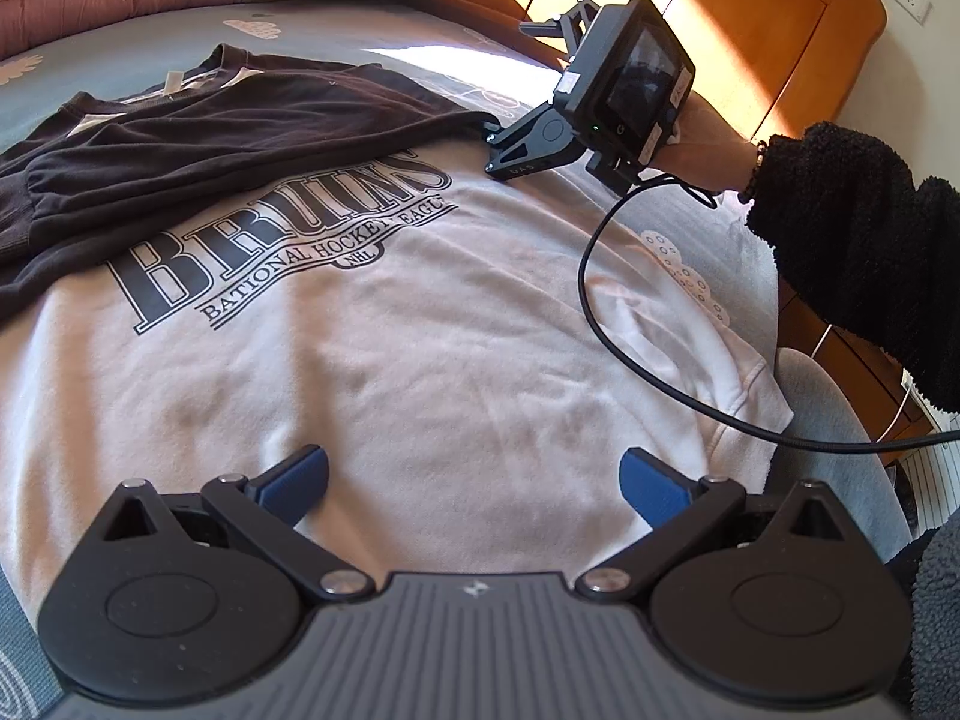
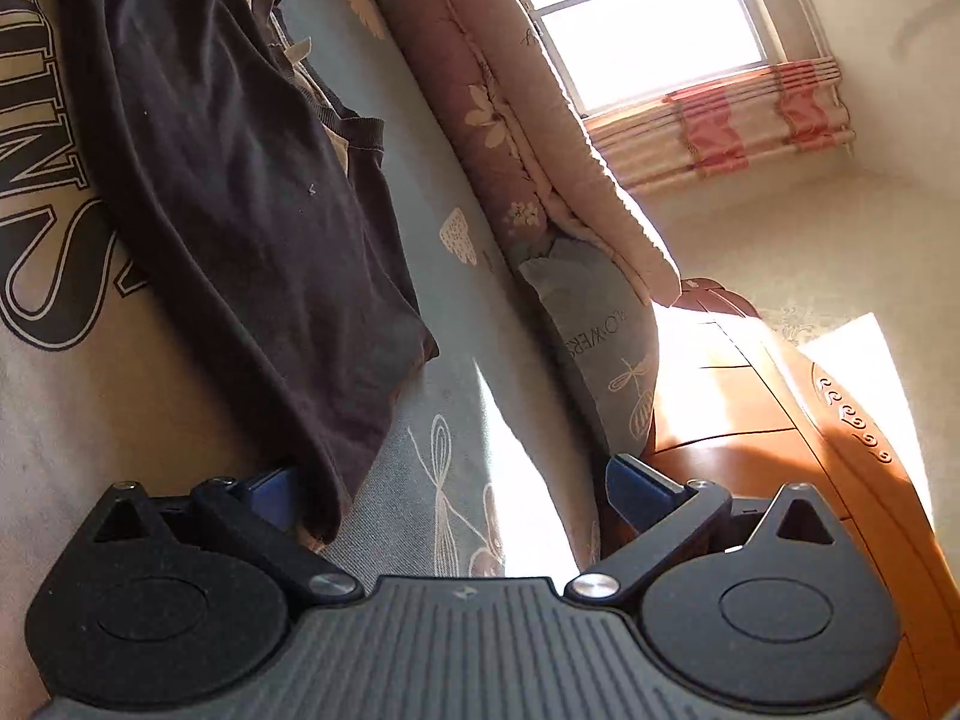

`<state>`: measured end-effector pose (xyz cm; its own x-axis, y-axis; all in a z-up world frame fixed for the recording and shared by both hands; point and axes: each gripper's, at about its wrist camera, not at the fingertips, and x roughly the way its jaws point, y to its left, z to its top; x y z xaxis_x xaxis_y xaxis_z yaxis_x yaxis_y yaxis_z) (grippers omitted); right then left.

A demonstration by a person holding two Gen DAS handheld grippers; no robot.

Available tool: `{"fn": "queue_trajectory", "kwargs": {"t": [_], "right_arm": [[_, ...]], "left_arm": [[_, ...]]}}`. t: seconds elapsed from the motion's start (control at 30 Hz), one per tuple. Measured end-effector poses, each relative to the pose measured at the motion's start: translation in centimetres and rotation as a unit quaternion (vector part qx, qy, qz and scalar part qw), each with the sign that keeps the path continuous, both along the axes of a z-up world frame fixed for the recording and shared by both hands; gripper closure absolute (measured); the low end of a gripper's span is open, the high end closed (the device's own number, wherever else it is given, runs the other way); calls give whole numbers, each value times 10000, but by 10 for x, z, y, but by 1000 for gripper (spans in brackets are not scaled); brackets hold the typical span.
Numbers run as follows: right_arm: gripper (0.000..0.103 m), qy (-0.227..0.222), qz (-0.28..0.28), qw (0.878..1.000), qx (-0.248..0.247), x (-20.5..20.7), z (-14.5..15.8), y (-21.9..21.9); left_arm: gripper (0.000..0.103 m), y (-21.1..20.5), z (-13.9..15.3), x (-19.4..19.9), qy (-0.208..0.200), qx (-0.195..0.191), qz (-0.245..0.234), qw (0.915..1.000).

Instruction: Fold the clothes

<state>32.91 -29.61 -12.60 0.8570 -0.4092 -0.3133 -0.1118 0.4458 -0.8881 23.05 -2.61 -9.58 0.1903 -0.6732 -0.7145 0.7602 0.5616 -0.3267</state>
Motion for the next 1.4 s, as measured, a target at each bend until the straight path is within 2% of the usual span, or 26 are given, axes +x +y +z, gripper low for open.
{"fn": "queue_trajectory", "kwargs": {"t": [0.03, 0.13, 0.17, 0.33, 0.43, 0.5, 0.53, 0.63, 0.7, 0.73, 0.83, 0.97, 1.07, 1.17, 1.23, 1.3, 1.37, 1.4], "right_arm": [[0, 51, -148, 9998, 136, 2, 3, -8], [0, 418, -540, 9892, 1299, 9, 14, -36], [0, 491, -565, 9864, 1461, 8, 16, -39], [0, 906, -645, 9834, 1437, -5, 30, -28], [0, 808, -477, 9695, 2266, -7, 51, -23], [0, 736, -361, 9559, 2820, -9, 65, -20], [0, 772, -294, 9426, 3236, -5, 69, -18], [0, 1021, -184, 8901, 4438, 12, 63, -17], [0, 1238, -278, 8562, 5007, 23, 48, -21], [0, 1330, -384, 8434, 5192, 25, 39, -23], [0, 1160, -444, 8318, 5410, 16, 19, -29], [0, 831, -438, 8289, 5515, 1, 12, -28], [0, 650, -515, 8173, 5701, 1, 11, -32], [0, 454, -398, 8069, 5876, -4, 8, -39], [0, 365, -263, 7884, 6135, -8, 6, -48], [0, 333, -181, 7663, 6413, -8, 6, -59], [0, 310, -127, 7527, 6575, -6, 4, -64], [0, 306, -119, 7516, 6587, -6, 5, -65]], "left_arm": [[1, 0, 0, 0, 0, 0, 1, 10000], [1, 1, 0, 0, 5, -4, -2, 10000], [1, 1, 0, 0, 13, -10, 4, 10000], [1, 4, 2, 2, 29, -48, 69, 10000], [1, 8, 5, 4, 13, -115, 191, 9998], [1, 15, 8, 8, -9, -184, 381, 9991], [1, 19, 9, 10, -32, -203, 489, 9986], [1, 32, 6, 24, 84, -220, 928, 9954], [1, 38, 0, 33, 264, -148, 1193, 9924], [1, 40, -3, 36, 308, -153, 1241, 9917], [1, 43, -5, 39, 335, -306, 1267, 9909], [1, 56, -13, 38, 241, -833, 1262, 9882], [1, 63, -19, 39, 242, -1215, 1352, 9830], [1, 60, -14, 42, 435, -1181, 1660, 9781], [1, 52, 0, 50, 578, -751, 1855, 9781], [3, 43, 25, 60, 263, -384, 1904, 9806], [3, 33, 57, 78, -200, -358, 1751, 9837], [5, 27, 71, 92, -373, -376, 1727, 9835]]}}
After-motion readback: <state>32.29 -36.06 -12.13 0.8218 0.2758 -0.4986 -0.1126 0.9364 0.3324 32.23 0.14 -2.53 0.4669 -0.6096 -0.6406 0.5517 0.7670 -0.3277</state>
